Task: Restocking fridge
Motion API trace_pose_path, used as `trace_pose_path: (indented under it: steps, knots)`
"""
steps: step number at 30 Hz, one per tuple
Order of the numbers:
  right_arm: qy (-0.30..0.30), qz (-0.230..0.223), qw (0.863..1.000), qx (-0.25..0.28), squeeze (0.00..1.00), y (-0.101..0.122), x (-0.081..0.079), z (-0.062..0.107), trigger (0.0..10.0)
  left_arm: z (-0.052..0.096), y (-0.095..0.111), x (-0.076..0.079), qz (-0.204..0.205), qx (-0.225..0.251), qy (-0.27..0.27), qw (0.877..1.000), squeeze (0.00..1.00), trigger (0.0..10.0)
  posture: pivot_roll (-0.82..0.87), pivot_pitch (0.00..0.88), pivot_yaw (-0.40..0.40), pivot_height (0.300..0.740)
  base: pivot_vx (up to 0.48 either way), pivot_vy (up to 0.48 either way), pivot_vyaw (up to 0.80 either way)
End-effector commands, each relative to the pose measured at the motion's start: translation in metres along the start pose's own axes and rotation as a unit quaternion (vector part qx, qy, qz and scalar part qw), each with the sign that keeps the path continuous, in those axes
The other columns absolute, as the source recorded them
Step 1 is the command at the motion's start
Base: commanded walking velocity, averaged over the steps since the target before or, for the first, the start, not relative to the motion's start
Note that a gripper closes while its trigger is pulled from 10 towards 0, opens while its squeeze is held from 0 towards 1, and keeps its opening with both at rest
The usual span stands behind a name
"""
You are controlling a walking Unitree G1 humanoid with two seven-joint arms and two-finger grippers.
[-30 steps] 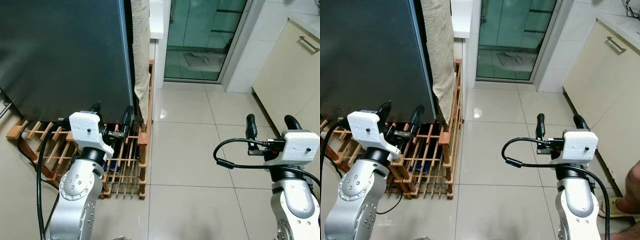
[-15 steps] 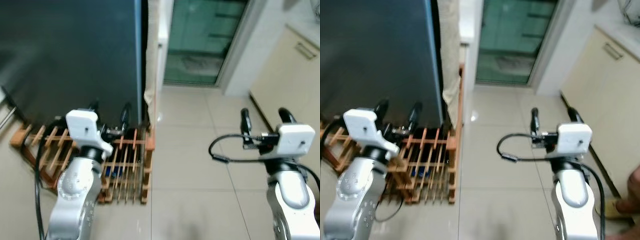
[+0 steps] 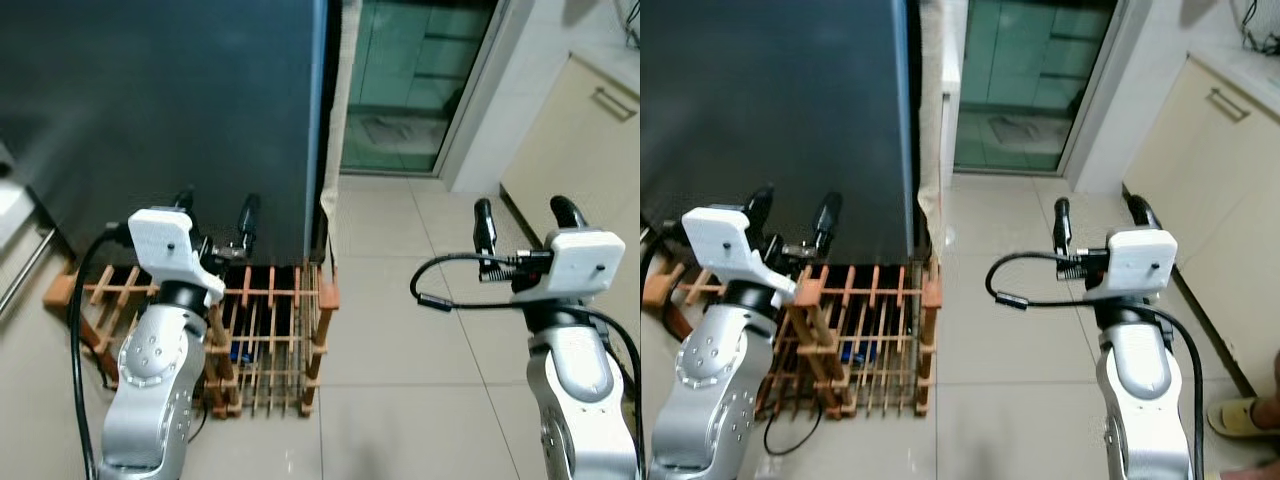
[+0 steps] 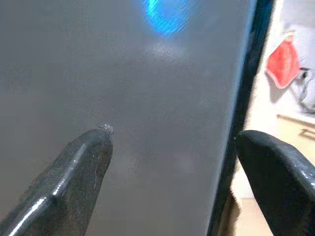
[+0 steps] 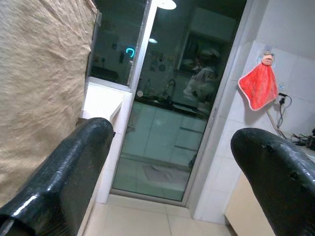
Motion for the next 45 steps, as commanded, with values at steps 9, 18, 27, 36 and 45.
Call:
trace_pose_path:
  steps: [9, 18, 27, 36, 45]
  knots:
    - [-0.019, 0.010, 1.000, -0.003, 0.06, -0.002, 0.011, -0.005, 10.0, -0.008, 0.001, 0.006, 0.008, -0.001, -0.014, 1.000, 0.00, 10.0, -0.15, 0.000, -0.024, 0.740, 0.000, 0.000, 0.00]
    - [-0.019, 0.011, 1.000, -0.003, 0.06, -0.003, 0.010, -0.006, 10.0, -0.013, -0.002, 0.003, -0.025, -0.006, -0.015, 1.000, 0.00, 10.0, -0.15, 0.000, -0.024, 0.740, 0.000, -0.317, 0.00]
    - [-0.018, 0.008, 1.000, -0.005, 0.06, -0.006, 0.008, -0.006, 10.0, -0.022, -0.001, 0.006, -0.006, -0.008, -0.013, 1.000, 0.00, 10.0, -0.14, 0.000, -0.017, 0.740, 0.000, -0.213, 0.00]
    - [-0.021, 0.009, 1.000, -0.006, 0.06, -0.006, 0.009, -0.006, 10.0, -0.041, -0.015, 0.004, 0.022, -0.046, 0.014, 0.999, 0.00, 10.0, -0.16, 0.000, -0.013, 0.740, 0.000, 0.000, 0.00]
    - [-0.027, 0.024, 0.999, -0.004, 0.06, 0.000, 0.016, -0.003, 10.0, -0.075, -0.011, 0.010, 0.030, -0.034, 0.031, 0.998, 0.00, 10.0, -0.23, 0.000, -0.011, 0.740, 0.000, 0.000, 0.00]
Point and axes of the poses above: a point about 5 cm out from each wrist's last joint towards the gripper, its own z axis pointing back from the gripper into the wrist, its own y axis along the axis of the wrist's last joint, x = y × z, the point moved 5 cm from there along -z, pointing out of the wrist towards the gripper, and after that the axes turned 9 degrees about -z, right-handed, at the moved point
